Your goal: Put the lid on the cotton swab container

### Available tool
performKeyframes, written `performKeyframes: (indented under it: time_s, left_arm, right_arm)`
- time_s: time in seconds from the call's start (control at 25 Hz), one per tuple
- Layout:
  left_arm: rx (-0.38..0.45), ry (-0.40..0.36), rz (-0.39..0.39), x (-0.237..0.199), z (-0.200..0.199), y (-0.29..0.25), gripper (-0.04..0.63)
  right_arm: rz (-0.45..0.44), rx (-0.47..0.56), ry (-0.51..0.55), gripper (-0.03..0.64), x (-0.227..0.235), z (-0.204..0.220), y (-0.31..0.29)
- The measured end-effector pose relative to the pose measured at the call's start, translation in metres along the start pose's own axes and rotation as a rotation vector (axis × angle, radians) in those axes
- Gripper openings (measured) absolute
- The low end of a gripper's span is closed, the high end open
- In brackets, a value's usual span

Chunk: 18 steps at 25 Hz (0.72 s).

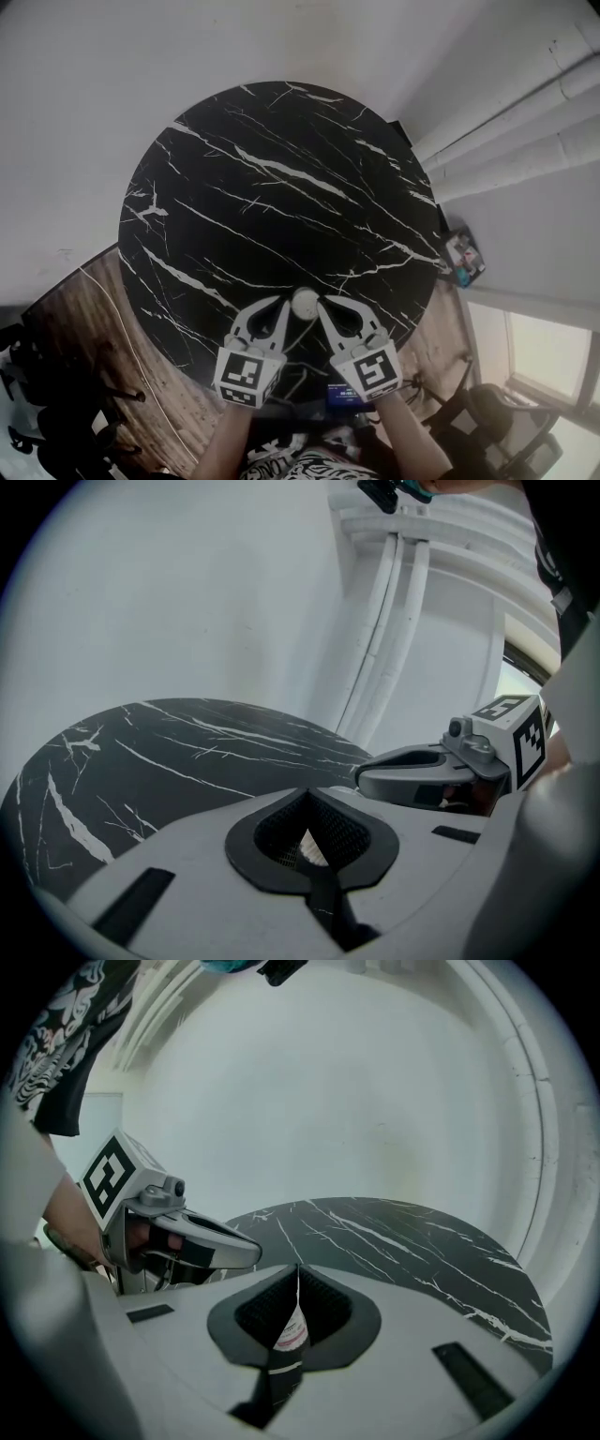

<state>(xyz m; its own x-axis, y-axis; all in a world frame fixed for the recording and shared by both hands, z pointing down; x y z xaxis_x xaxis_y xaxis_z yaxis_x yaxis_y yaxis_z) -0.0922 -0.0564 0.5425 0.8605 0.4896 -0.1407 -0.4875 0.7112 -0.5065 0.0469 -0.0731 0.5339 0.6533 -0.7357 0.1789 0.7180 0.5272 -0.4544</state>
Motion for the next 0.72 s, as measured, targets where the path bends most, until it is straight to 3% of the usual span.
performKeyframes:
  time_s: [0.72]
  left_arm:
    - [0.105,-0.16,-0.028,0.007,-0.049,0.036,0.014]
  right_arm:
    - [0.145,0.122,-0.024,0.017,-0.01,-0.032,0.052]
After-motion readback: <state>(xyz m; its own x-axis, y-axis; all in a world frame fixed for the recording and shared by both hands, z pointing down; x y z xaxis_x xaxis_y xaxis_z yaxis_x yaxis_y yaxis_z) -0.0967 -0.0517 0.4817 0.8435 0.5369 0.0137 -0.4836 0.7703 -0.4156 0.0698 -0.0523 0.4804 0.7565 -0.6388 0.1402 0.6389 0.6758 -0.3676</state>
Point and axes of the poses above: the fingertips, and each gripper's own axes: y backward along the fingers, x to its right, z out of its underside, the point moved 7 cm from there along y, backward along the fingers, and after that the axes turned 8 degrees about -y, right-handed, at the moved point
